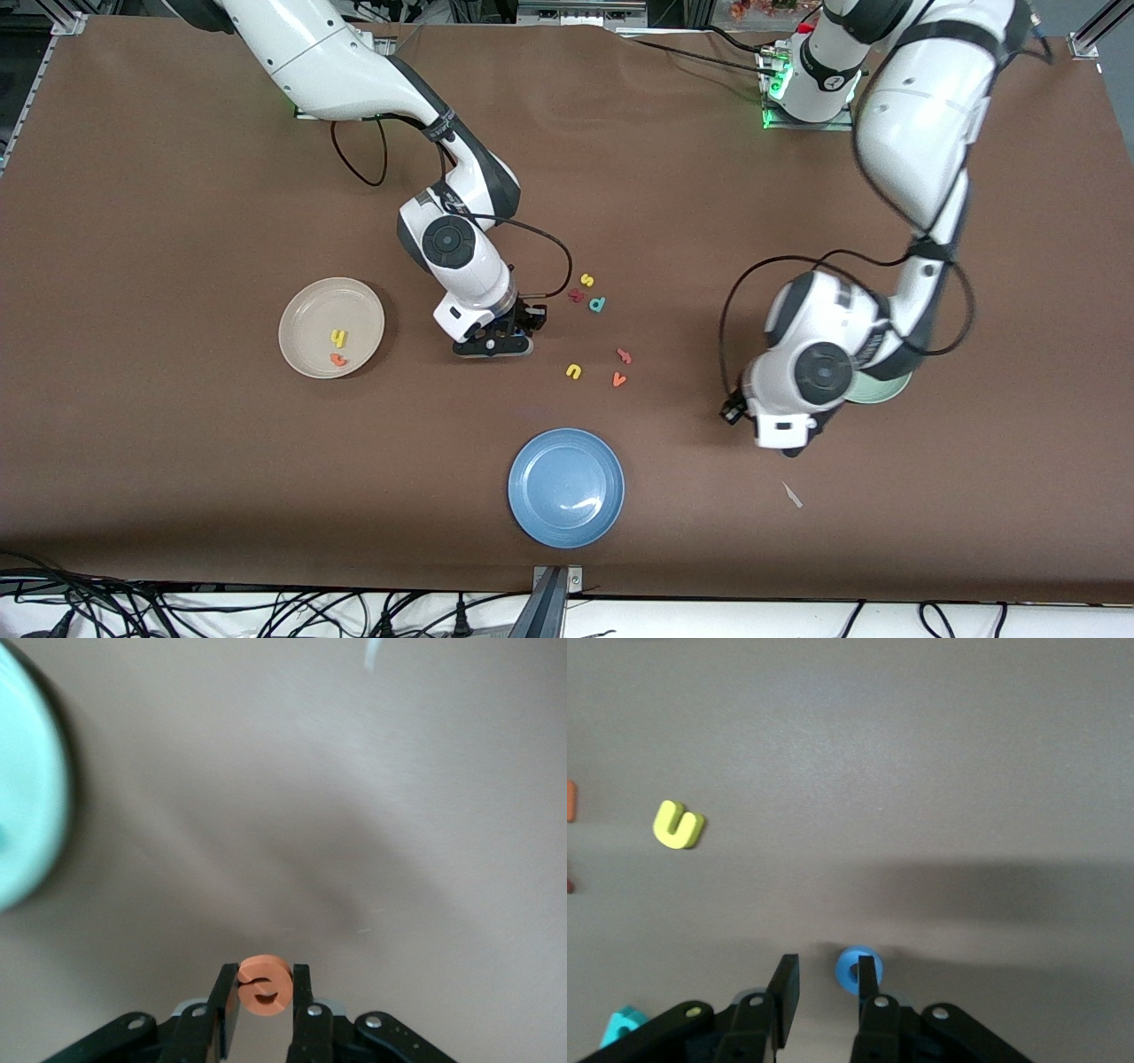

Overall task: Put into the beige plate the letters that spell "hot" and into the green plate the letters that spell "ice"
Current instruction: 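Grasp the blue o with the right gripper while the left carries e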

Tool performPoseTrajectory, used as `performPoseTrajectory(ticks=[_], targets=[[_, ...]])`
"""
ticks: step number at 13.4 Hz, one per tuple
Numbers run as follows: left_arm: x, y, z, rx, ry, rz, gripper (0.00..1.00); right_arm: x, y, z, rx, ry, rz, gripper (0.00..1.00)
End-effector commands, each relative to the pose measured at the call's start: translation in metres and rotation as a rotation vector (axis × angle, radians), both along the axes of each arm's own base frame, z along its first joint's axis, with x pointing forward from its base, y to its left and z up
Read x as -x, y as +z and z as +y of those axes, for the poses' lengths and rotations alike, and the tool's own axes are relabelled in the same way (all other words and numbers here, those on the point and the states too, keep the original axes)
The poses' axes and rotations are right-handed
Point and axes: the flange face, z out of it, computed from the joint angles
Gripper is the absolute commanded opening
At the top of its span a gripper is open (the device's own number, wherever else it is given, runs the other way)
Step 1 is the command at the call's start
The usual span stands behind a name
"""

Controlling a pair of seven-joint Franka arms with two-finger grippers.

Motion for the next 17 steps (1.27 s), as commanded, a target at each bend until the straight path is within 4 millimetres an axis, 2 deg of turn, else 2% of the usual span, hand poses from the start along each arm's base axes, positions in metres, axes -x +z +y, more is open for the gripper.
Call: performPoseTrajectory(ticks=[1, 3, 6, 8, 9, 11, 12, 13, 14, 15, 17], targets=[[0.016, 0.027, 0.06, 0.056, -0.202, 0.139, 0.0, 0.0, -0.007, 0.004, 0.016, 0.005, -0.012, 0.34], [0.023, 0.029, 0.114, 0.079, -0.279, 0.177, 0.0, 0.003, -0.011, 0.003, 0.021, 0.005, -0.004, 0.34], [0.041, -0.008, 0.18, 0.053, -0.407, 0.245, 0.0, 0.009, -0.022, 0.004, 0.03, 0.012, 0.011, 0.35], [0.046, -0.026, 0.215, 0.068, -0.444, 0.222, 0.0, 0.014, -0.03, 0.003, 0.027, 0.02, 0.003, 0.35], [0.048, -0.037, 0.223, 0.076, -0.451, 0.2, 0.0, 0.017, -0.034, 0.003, 0.021, 0.021, -0.004, 0.35], [0.054, -0.058, 0.227, 0.081, -0.453, 0.161, 0.05, 0.019, -0.038, 0.001, 0.027, 0.027, -0.005, 0.35], [0.056, -0.063, 0.229, 0.083, -0.45, 0.15, 0.15, 0.018, -0.038, 0.0, 0.028, 0.026, -0.006, 0.35], [0.056, -0.064, 0.233, 0.083, -0.445, 0.147, 0.38, 0.018, -0.038, 0.0, 0.028, 0.026, -0.006, 0.35], [0.056, -0.063, 0.232, 0.084, -0.447, 0.147, 0.75, 0.019, -0.038, 0.0, 0.028, 0.026, -0.004, 0.35], [0.055, -0.057, 0.233, 0.08, -0.446, 0.142, 0.99, 0.018, -0.039, -0.001, 0.03, 0.026, -0.006, 0.35], [0.049, -0.031, 0.235, 0.071, -0.462, 0.125, 1.0, 0.018, -0.039, -0.001, 0.034, 0.033, -0.01, 0.25]])
